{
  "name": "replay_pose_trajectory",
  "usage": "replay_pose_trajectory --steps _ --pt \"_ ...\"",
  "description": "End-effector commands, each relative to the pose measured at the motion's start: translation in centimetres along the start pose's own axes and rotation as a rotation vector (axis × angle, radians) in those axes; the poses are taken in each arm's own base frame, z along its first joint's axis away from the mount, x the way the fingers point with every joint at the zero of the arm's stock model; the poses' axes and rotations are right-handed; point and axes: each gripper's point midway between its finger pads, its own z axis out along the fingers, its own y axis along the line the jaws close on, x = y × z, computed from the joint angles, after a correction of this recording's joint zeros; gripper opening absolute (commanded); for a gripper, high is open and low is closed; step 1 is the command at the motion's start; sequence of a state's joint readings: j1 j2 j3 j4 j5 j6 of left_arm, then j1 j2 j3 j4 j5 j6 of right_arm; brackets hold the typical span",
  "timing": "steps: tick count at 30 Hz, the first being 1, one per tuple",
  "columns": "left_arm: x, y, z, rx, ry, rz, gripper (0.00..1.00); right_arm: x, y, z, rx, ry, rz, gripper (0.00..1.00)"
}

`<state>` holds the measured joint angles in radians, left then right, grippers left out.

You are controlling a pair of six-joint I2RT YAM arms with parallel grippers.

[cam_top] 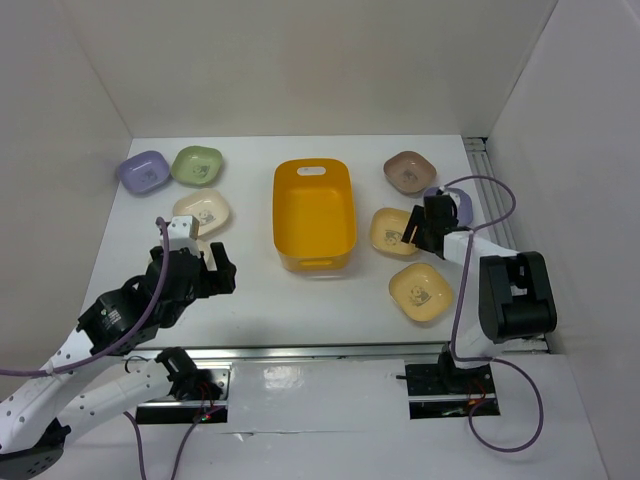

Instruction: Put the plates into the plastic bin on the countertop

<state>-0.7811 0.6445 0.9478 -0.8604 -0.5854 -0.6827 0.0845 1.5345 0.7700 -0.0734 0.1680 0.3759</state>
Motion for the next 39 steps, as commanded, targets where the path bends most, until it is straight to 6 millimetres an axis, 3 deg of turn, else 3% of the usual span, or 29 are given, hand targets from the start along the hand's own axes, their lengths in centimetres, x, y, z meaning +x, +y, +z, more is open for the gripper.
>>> replay_pose_trajectory --steps 1,8,16,17,18,24,25,29,34,39 --pt "-0.7 -0.3 0.0 0.014 -0.028 -0.014 0.99 -1.0 0.6 0.9 -0.010 -0.028 0.023 0.76" --pt "-0.7 0.1 0.0 -0.006 -0.032 -0.010 0.99 0.2 0.1 2.2 0.028 0.010 0.033 0.63" --pt "-0.9 0.1 -0.2 -0.001 -0.038 -0.024 0.99 0.7 0.4 3.1 0.015 0.029 0.040 0.37" --pt "-0.9 0.1 -0.2 -0.001 -0.038 -0.024 0.99 0.1 0.7 3.1 0.009 0.017 0.043 0.26" --pt "-0.9 0.1 -0.2 -0.001 -0.038 -0.024 0.99 0.3 0.6 3.0 0.013 0.027 0.053 0.22" --pt "-0.8 0.4 -0.2 -0.013 -0.037 -0.019 0.99 -2.2 2.6 2.2 0.022 -0.006 0.023 0.00" --pt "-0.8 0.4 -0.2 -0.013 -0.037 -0.019 0.99 -2.2 2.4 1.9 0.042 0.008 0.018 0.00" --pt "-0.8 0.4 -0.2 -0.013 -0.037 -0.019 0.99 -6.1 3.5 -0.8 0.079 -0.077 -0.006 0.00" --pt "-0.8 0.4 -0.2 -0.013 -0.037 -0.019 0.99 -10.3 3.6 -5.9 0.137 -0.208 0.019 0.00" --pt "-0.8 0.4 -0.2 -0.013 -0.037 -0.019 0.99 -14.3 5.0 -11.0 0.153 -0.343 0.037 0.00"
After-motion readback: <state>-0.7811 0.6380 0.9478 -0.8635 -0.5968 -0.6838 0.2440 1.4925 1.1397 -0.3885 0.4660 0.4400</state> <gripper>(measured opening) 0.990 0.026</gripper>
